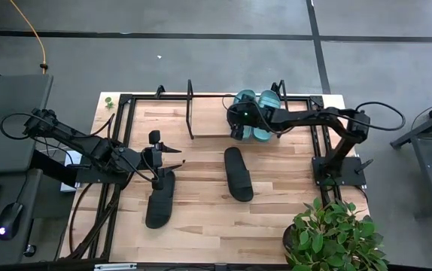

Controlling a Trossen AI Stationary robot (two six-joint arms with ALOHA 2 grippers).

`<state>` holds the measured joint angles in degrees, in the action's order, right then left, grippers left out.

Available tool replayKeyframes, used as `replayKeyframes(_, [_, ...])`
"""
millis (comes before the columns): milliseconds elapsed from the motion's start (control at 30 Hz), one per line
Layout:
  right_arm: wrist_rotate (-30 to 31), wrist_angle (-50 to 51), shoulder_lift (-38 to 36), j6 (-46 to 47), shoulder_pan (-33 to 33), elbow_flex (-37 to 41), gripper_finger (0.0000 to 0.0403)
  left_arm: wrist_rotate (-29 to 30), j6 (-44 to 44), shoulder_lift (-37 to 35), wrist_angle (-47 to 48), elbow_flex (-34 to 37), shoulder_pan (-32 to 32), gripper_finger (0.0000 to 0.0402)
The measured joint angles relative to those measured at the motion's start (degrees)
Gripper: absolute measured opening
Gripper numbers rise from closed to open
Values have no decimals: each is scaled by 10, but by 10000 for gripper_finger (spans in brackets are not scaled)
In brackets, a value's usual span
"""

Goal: Pick and place slides into the shelf
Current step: Adjust the left green slide on the shelf

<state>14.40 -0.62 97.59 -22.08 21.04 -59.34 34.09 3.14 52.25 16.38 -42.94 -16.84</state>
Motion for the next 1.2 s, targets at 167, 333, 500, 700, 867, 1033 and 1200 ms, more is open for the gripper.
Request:
replayKeyframes(167, [-4,-28,17,-8,-1,0,255,0,0,0,0,0,0,197])
replayKeyframes(333, [-2,-45,31,-13,0,0,254,0,0,0,0,0,0,198])
replayKeyframes(500, [24,-53,45,-24,0,0,254,0,0,0,0,0,0,198])
replayKeyframes(700, [59,-43,48,-24,0,0,254,0,0,0,0,0,0,198])
replayKeyframes(867, [80,-24,48,-23,0,0,254,0,0,0,0,0,0,198])
replayKeyframes(1033, [98,-8,48,-21,-1,0,254,0,0,0,0,0,0,198])
replayKeyframes(1200, [114,1,47,-19,-2,0,254,0,0,0,0,0,0,198])
